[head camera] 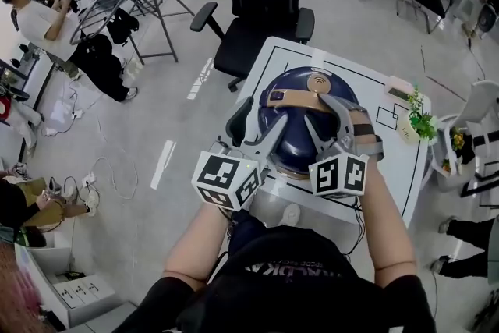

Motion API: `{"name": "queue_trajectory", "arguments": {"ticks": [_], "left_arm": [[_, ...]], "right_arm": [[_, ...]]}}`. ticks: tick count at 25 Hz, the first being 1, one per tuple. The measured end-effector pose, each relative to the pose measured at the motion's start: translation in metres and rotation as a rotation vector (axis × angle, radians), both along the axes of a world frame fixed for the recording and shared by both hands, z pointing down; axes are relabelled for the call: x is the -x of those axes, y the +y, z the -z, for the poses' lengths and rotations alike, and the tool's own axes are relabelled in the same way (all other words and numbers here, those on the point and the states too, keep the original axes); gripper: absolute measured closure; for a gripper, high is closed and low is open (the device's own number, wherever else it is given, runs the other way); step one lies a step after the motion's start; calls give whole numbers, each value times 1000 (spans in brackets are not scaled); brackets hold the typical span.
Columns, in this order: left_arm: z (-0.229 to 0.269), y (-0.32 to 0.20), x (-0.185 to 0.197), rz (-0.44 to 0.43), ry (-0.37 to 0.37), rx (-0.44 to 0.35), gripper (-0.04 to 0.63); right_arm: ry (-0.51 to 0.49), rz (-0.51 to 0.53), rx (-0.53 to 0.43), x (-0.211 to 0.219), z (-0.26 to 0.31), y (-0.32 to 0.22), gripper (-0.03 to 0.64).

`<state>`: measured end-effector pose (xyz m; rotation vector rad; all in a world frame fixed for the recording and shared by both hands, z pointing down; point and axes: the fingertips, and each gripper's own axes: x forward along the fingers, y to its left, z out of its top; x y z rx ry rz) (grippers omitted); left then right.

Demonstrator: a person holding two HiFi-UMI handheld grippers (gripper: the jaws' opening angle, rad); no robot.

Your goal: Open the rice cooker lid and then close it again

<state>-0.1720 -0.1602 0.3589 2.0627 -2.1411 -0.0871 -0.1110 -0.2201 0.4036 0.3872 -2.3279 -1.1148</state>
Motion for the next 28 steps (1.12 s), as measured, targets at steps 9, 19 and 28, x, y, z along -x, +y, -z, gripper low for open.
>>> {"name": "queue_trajectory", "arguments": {"ticks": [9,19,28], "left_arm": [[0,-17,32,-128,11,13,333],[-2,-40,44,-327,26,28,448],[-20,-58,33,-490,23,64,591]], "right_arm": [[98,-76,-88,28,-7,-5,430],[181,-206,-133,41,-12,-8,430],[204,-306,-130,40,-16,-14,431]]}}
